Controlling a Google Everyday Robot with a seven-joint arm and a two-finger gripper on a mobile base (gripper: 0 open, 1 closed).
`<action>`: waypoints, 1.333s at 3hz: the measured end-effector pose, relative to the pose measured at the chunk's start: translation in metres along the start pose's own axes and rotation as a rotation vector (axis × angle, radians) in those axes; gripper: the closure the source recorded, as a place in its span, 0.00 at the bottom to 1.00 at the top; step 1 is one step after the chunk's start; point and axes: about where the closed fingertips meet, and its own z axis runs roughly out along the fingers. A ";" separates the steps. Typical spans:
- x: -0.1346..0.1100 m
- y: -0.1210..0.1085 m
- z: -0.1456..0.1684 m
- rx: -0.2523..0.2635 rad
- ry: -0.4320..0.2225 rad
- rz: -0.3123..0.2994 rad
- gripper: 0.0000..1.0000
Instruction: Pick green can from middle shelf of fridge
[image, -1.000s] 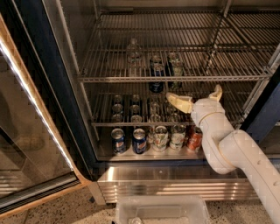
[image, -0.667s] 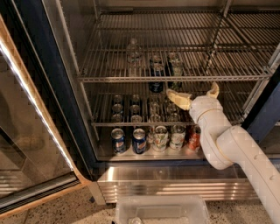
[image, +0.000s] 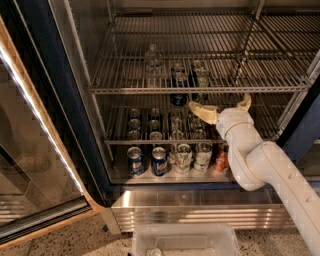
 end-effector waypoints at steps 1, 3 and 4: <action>0.000 0.000 0.000 0.000 0.000 0.000 0.00; 0.003 -0.014 0.033 0.041 -0.025 -0.028 0.00; 0.007 -0.023 0.050 0.053 -0.016 -0.053 0.00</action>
Offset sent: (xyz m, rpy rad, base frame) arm 0.0341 -0.0077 0.0016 -0.0039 -0.0479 -0.0518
